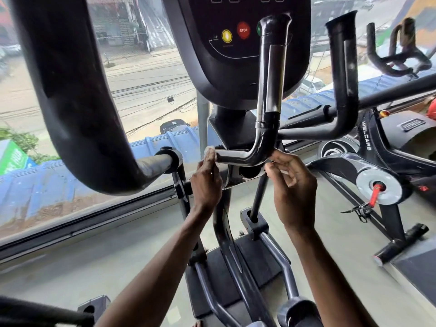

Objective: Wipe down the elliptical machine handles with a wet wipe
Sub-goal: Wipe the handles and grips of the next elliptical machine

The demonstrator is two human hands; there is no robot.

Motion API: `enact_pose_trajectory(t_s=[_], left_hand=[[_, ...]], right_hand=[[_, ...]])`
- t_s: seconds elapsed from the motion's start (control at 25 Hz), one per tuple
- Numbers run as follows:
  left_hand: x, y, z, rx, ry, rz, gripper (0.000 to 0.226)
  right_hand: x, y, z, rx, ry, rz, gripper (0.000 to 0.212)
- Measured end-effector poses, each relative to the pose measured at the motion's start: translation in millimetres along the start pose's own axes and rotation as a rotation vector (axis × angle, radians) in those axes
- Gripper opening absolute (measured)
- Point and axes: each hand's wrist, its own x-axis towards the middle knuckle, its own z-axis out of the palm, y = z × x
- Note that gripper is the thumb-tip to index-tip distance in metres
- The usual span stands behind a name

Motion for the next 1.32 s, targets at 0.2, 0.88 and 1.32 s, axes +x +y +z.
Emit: enact_pose_trajectory(t_s=[0.2,0.88,1.32], left_hand=[[-28.6,41.2,-0.7,-0.076,0.039,0.221,0.043],[14.1,-0.1,28.3,-0.538,0.187,-0.680,0.031],[-21.0,39.8,4.1,-0.502,0.103,-0.538,0.033]], right_hand=[[0.5,6.6,5.2,-0.017,0.051,-0.053,0.018],[2.3,17.9,5.5,-0.089,0.069,-0.181,0.029],[2.1,21.9,4.6,-0.042,0.050,-0.200,0.029]])
